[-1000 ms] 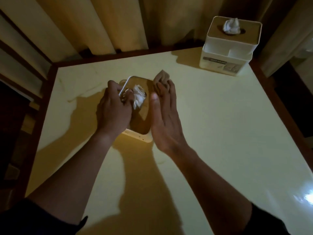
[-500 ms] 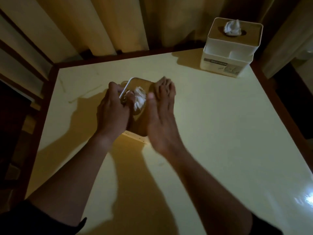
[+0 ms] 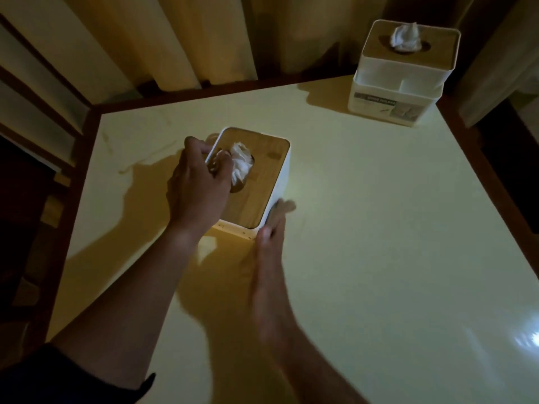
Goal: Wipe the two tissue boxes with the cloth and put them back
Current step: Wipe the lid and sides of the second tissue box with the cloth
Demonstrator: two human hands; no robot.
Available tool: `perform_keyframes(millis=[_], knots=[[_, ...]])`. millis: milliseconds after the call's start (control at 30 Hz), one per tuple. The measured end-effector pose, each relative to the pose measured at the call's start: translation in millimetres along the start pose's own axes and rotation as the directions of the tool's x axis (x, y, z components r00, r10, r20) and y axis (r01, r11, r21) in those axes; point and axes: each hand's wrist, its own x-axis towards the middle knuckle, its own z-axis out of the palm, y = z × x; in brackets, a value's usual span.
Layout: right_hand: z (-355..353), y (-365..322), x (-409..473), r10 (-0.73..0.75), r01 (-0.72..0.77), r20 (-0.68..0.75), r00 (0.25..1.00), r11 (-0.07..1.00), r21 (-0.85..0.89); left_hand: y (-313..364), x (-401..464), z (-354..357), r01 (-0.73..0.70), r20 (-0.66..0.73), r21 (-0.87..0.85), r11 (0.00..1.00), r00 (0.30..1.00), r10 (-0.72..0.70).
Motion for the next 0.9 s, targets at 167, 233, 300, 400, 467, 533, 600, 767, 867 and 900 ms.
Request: perform_keyframes(millis=[167,233,300,400,467,533,600,767,867,900], knots=[[29,13,-40,0.066,-0.065,0.004,0.998,0.989,-0.130,0,1,-1,0.026,0.008,0.005,1.000,1.000,-0.026],[37,8,-35,0.066,-0.066,-0.073,0.995,0.998,-0.010,-1,2,-1,0.024,0.006,-0.017,1.000,1.000,-0.023],[45,1,-34,0.067,-0.058,-0.105,0.992,0.995,0.085,1,2,2,0.034,-0.011,-0.026,0.999,0.999,-0.034],[44,-6,-37,0.026,0.002,-0.178,0.984,0.988,0.153,8,1,6,0.066,-0.039,-0.036,0.997,0.997,-0.068],[37,-5,-36,0.012,0.010,-0.178,0.984,0.992,0.123,12,-2,9,0.100,-0.066,-0.059,0.993,0.992,-0.104],[25,-7,-33,-0.031,0.046,-0.195,0.980,0.996,0.074,21,-8,13,0.180,-0.080,-0.075,0.981,0.979,-0.186],[7,-14,-26,-0.069,0.081,-0.224,0.972,0.996,0.043,31,-13,15,0.301,-0.036,-0.051,0.952,0.952,-0.303],[-33,-31,-12,-0.080,0.080,-0.227,0.971,0.997,-0.008,21,-2,-2,-0.063,-0.028,0.184,0.981,0.997,0.070],[-40,-35,-8,-0.053,0.060,-0.175,0.983,0.998,0.034,18,27,-12,-0.454,0.278,0.181,0.873,0.875,0.397],[-40,-36,-6,-0.048,0.057,-0.152,0.987,0.997,0.056,17,35,-12,-0.514,0.392,0.159,0.843,0.816,0.424]])
